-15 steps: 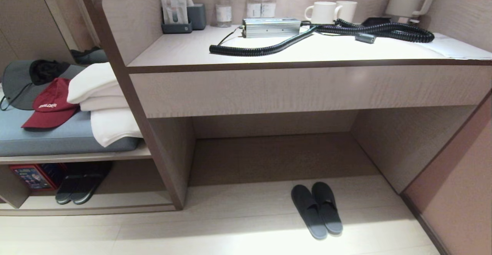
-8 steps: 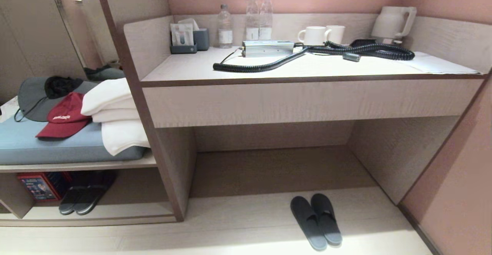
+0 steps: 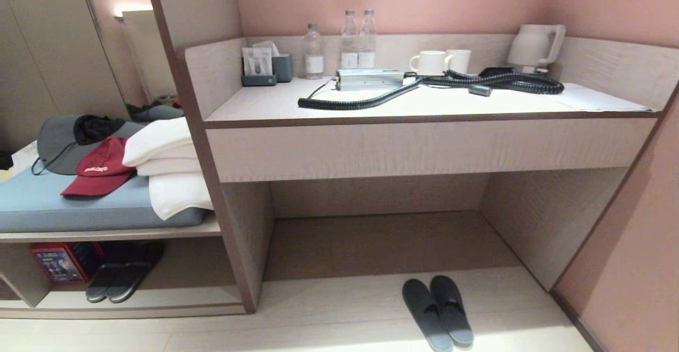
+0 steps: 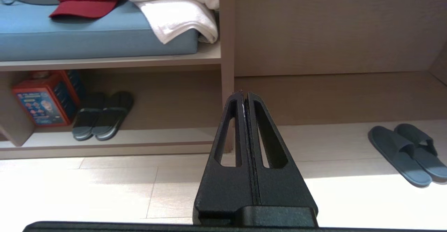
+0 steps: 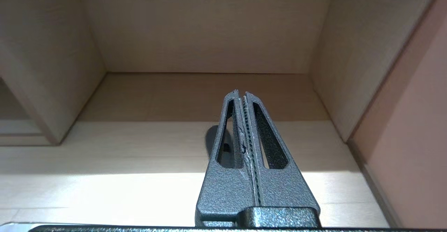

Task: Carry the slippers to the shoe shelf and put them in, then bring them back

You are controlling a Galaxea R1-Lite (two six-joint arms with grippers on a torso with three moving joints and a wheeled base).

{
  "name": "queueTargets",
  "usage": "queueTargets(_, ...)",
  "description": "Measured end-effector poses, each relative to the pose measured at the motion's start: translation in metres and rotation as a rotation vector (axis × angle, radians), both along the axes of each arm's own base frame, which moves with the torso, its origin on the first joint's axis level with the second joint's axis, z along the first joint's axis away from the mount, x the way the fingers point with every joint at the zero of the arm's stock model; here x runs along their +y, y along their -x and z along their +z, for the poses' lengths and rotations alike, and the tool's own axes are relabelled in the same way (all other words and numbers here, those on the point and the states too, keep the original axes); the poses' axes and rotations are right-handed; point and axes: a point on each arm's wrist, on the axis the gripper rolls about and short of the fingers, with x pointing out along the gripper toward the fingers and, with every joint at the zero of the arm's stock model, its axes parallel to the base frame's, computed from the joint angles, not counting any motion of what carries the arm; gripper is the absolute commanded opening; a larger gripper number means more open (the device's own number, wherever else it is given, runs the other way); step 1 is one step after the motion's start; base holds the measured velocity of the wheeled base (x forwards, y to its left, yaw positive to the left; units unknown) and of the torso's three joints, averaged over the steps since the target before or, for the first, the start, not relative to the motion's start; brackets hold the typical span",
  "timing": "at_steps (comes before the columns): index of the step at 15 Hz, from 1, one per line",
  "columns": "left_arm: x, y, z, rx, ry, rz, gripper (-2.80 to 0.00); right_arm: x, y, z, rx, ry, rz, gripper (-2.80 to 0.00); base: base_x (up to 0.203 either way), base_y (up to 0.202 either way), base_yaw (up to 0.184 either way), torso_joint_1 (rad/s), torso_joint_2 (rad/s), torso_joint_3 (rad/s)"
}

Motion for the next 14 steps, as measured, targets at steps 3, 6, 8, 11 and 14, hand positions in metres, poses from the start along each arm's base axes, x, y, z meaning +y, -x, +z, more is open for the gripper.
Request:
queueTargets(3, 0.0000, 0.0000, 0.0000, 0.000, 0.000, 0.000, -2.80, 0.0000, 0.0000, 0.0000, 0.000, 0.000, 0.000, -2.80, 0.001, 0.127, 0.002, 0.006, 0.01, 0.003)
queueTargets(6, 0.0000, 0.0000, 0.0000, 0.000, 0.001, 0.000, -2.80, 0.0000, 0.0000, 0.0000, 0.000, 0.000, -0.001, -2.80, 0.000, 0.195, -0.001, 0.001, 0.00, 0.006)
queueTargets(8, 0.0000, 0.0000, 0.0000, 0.000, 0.001, 0.000, -2.80, 0.0000, 0.0000, 0.0000, 0.000, 0.000, 0.000, -2.80, 0.000, 0.194, 0.000, 0.000, 0.00, 0.005)
queueTargets(11, 0.0000, 0.0000, 0.0000, 0.000, 0.001, 0.000, -2.80, 0.0000, 0.0000, 0.0000, 0.000, 0.000, -0.001, -2.80, 0.000, 0.194, -0.002, 0.000, 0.00, -0.001)
queueTargets(14, 0.0000, 0.0000, 0.0000, 0.000, 0.000, 0.001, -2.80, 0.0000, 0.0000, 0.0000, 0.000, 0.000, 0.000, -2.80, 0.000, 0.197, -0.002, 0.005, 0.00, 0.003)
